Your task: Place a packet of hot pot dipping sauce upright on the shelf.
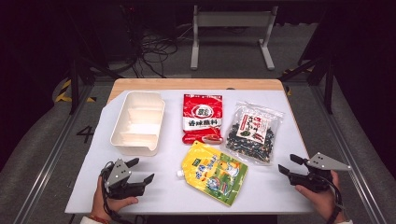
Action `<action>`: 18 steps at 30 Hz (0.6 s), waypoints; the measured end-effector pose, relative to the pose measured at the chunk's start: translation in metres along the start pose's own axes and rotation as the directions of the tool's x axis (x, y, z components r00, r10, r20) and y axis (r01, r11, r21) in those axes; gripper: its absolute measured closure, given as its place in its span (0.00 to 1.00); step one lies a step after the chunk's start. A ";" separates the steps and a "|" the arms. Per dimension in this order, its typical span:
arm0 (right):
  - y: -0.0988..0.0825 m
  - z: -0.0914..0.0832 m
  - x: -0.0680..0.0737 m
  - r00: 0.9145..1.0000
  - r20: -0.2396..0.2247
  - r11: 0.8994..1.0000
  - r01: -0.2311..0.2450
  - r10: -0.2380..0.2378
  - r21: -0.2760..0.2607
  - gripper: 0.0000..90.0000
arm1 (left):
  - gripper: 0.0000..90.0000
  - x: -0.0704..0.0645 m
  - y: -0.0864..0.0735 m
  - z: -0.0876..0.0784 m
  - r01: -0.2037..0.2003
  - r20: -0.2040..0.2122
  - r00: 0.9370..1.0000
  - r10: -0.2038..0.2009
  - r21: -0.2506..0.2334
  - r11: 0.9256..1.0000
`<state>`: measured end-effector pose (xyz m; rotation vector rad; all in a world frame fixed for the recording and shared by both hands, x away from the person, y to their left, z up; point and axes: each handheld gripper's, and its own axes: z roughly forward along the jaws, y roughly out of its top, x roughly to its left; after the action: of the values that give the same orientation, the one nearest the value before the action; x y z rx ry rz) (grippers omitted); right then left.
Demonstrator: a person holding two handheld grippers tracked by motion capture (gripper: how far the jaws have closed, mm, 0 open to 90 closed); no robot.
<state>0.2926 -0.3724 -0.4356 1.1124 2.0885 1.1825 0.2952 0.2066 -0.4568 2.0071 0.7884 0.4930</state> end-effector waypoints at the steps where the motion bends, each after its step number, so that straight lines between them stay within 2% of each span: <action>1: 0.000 0.000 -0.001 1.000 0.001 1.000 -0.002 0.002 -0.003 0.40 | 0.26 -0.001 0.000 0.000 -0.012 0.002 1.000 0.012 0.002 1.000; 6: 0.002 0.001 0.001 1.000 -0.004 1.000 -0.003 0.003 -0.004 0.42 | 0.29 0.000 -0.003 -0.004 -0.002 0.015 1.000 0.002 -0.007 1.000; 12: 0.011 0.007 0.003 1.000 -0.019 1.000 0.013 -0.014 -0.019 0.43 | 0.29 0.002 -0.010 -0.010 0.007 0.003 1.000 -0.007 0.005 1.000; 18: 0.019 0.016 0.006 0.998 -0.056 0.999 0.022 -0.024 -0.027 0.44 | 0.30 -0.001 -0.013 -0.018 0.016 -0.002 1.000 -0.016 0.015 1.000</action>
<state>0.3088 -0.3546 -0.4268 1.0517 2.1153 1.2403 0.2790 0.2217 -0.4589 2.0127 0.8105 0.4810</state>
